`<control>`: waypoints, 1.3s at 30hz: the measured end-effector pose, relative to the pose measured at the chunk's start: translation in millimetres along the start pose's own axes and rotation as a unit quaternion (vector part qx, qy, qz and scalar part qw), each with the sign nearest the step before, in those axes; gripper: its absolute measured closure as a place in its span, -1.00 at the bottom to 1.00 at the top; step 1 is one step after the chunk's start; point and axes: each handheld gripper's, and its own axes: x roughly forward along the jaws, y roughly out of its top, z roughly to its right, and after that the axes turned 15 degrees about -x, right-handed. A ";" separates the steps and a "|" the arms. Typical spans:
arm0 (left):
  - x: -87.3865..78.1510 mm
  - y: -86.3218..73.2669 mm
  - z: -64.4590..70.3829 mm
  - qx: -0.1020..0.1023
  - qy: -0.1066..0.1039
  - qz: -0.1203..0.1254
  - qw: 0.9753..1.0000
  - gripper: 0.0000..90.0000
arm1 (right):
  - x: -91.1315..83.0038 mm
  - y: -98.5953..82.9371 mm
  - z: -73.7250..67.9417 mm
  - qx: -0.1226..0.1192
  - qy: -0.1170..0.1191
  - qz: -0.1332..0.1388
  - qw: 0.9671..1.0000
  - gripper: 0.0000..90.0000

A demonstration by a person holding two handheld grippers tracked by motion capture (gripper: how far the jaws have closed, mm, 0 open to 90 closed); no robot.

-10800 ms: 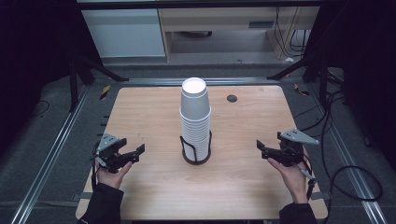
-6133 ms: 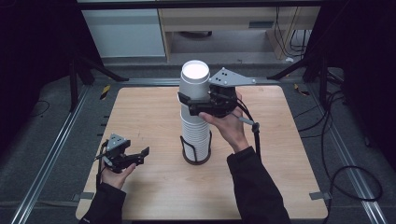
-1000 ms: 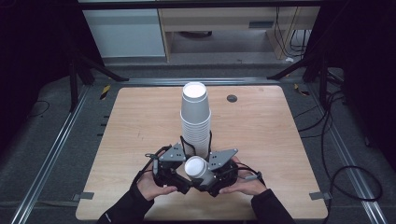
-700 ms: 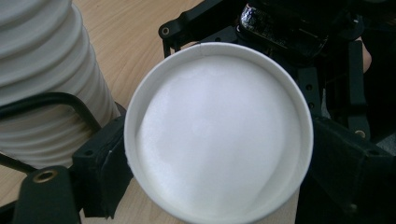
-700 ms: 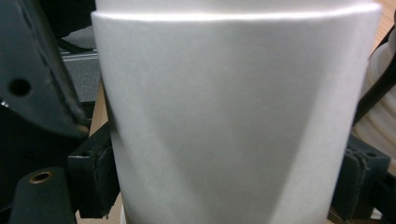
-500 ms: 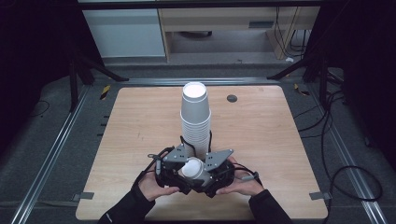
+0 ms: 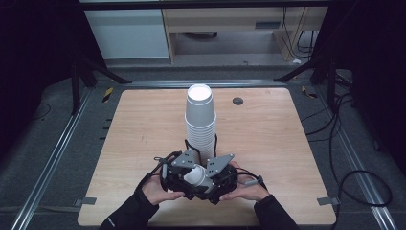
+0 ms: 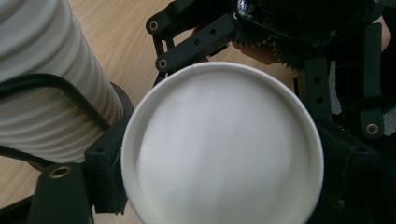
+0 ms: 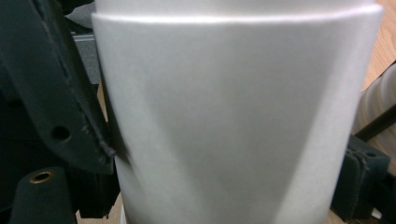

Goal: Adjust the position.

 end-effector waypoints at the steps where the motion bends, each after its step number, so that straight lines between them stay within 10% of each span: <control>1: -0.5 0.0 -0.2 0.000 0.000 -0.001 1.000 -0.58 | 0.0 0.1 0.0 0.001 0.000 -0.001 1.000 -0.68; 39: -24.5 0.4 -2.9 -0.010 0.007 0.040 0.999 -0.54 | -14.0 3.7 4.1 0.025 -0.029 0.021 0.999 -0.91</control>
